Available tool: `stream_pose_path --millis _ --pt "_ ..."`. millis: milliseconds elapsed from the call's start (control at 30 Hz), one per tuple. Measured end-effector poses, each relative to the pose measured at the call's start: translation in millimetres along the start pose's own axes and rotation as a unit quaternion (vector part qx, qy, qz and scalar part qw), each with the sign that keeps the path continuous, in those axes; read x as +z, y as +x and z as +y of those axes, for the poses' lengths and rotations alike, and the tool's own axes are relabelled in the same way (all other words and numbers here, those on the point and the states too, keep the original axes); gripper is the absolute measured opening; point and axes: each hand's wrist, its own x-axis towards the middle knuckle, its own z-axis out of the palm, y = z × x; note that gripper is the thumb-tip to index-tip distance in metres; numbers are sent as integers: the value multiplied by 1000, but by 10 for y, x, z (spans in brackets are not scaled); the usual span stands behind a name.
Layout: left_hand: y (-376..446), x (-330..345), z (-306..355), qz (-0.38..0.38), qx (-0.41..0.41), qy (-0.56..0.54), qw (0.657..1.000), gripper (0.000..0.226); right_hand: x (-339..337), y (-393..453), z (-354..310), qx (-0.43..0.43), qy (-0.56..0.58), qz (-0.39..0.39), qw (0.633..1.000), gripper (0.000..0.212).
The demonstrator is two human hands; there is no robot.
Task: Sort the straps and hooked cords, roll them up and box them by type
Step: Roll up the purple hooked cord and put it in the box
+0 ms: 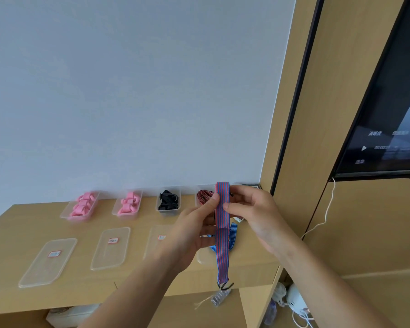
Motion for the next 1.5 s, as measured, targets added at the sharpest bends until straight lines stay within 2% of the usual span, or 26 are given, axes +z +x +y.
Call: stream_pose_path --millis 333,667,900,1100,1233,1400,1500 --pt "-10 36 12 8 -31 23 999 78 -41 -11 18 -73 0 28 997 32" --pt "-51 60 87 -3 -69 -18 997 76 11 -99 30 -211 -122 28 969 43" --pt "-14 5 128 2 -70 -46 996 68 83 -168 115 -309 -207 47 927 36" --pt "-11 -13 124 -1 -72 -82 994 43 99 -214 263 -355 -299 56 884 50" --pt "-9 -20 127 8 -68 -92 993 29 109 -248 297 -367 -300 37 880 55" --pt "6 -73 139 6 -60 -78 995 27 99 -284 316 -385 -302 24 872 50" --pt "6 -92 122 3 -40 -70 997 27 91 -303 321 -371 -263 24 890 46"
